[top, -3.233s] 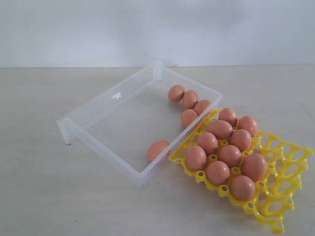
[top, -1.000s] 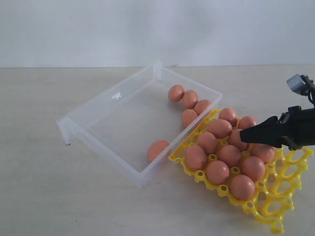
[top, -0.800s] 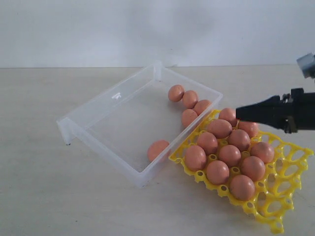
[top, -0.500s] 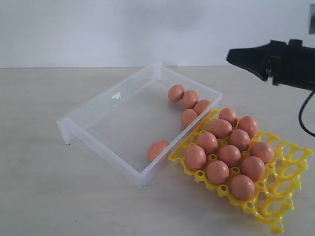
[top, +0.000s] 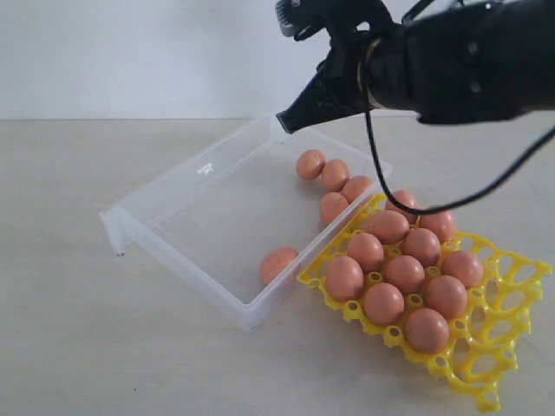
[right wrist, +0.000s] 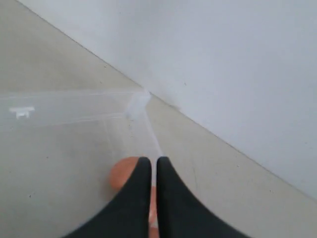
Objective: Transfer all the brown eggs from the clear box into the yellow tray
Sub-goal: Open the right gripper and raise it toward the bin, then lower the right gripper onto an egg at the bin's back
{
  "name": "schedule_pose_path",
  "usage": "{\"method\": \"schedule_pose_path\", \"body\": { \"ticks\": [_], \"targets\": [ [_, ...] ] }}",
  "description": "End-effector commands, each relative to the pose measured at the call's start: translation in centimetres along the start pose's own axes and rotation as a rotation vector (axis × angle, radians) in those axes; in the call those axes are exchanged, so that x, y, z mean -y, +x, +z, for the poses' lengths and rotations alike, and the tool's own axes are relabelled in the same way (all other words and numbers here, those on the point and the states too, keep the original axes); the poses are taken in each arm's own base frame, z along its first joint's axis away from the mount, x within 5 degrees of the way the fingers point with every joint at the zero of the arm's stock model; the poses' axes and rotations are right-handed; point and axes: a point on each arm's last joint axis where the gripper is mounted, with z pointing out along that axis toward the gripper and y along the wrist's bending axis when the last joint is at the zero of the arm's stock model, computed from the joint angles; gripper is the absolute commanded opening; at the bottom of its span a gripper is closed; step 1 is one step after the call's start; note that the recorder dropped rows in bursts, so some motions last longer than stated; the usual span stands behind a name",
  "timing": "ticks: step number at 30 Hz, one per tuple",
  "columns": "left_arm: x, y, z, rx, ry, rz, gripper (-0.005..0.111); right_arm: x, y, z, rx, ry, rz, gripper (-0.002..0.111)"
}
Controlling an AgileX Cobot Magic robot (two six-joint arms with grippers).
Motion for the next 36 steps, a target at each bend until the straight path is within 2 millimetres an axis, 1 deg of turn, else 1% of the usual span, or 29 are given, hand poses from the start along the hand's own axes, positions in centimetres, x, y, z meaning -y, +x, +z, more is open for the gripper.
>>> {"method": "schedule_pose_path", "body": {
  "ticks": [1,2,4,6,9,11,12,14,16,19,21,22,25,29,33,36],
  "targets": [
    [0.0,-0.2,0.0,0.013,0.007,-0.007,0.004,0.3,0.6,3.2,-0.433,-0.068,0.031,0.000],
    [0.0,-0.2,0.0,0.013,0.007,-0.007,0.004,0.2,1.1,4.2,-0.555,-0.136,0.062,0.000],
    [0.0,-0.2,0.0,0.013,0.007,-0.007,0.004,0.2,1.1,5.5,-0.763,-0.329,0.079,0.000],
    [0.0,-0.2,0.0,0.013,0.007,-0.007,0.004,0.5,0.6,6.5,-0.848,-0.405,0.117,0.000],
    [0.0,-0.2,0.0,0.013,0.007,-0.007,0.004,1.0,-0.8,7.9,-0.819,-0.386,0.168,0.000],
    [0.0,-0.2,0.0,0.013,0.007,-0.007,0.004,1.2,-1.4,8.4,-0.792,-0.379,0.181,0.000],
    [0.0,-0.2,0.0,0.013,0.007,-0.007,0.004,1.2,-1.7,8.5,-0.781,-0.381,0.179,0.001],
    [0.0,-0.2,0.0,0.013,0.007,-0.007,0.004,1.2,-1.7,8.6,-0.779,-0.381,0.180,0.006],
    [0.0,-0.2,0.0,0.013,0.007,-0.007,0.004,1.3,-1.6,8.8,-0.773,-0.373,0.178,0.018],
    [0.0,-0.2,0.0,0.013,0.007,-0.007,0.004,1.3,-1.6,9.3,-0.744,-0.356,0.171,0.041],
    [0.0,-0.2,0.0,0.013,0.007,-0.007,0.004,1.2,-1.6,9.8,-0.721,-0.344,0.193,0.052],
    [0.0,-0.2,0.0,0.013,0.007,-0.007,0.004,1.1,-1.3,10.2,-0.721,-0.331,0.219,0.056],
    [0.0,-0.2,0.0,0.013,0.007,-0.007,0.004,0.7,0.4,12.0,-0.766,-0.232,0.313,0.056],
    [0.0,-0.2,0.0,0.013,0.007,-0.007,0.004,0.6,1.9,13.5,-0.785,-0.203,0.356,0.056],
    [0.0,-0.2,0.0,0.013,0.007,-0.007,0.004,1.2,3.4,14.9,-0.790,-0.149,0.371,0.056],
    [0.0,-0.2,0.0,0.013,0.007,-0.007,0.004,1.5,3.7,15.6,-0.751,-0.137,0.397,0.056]
  ]
}}
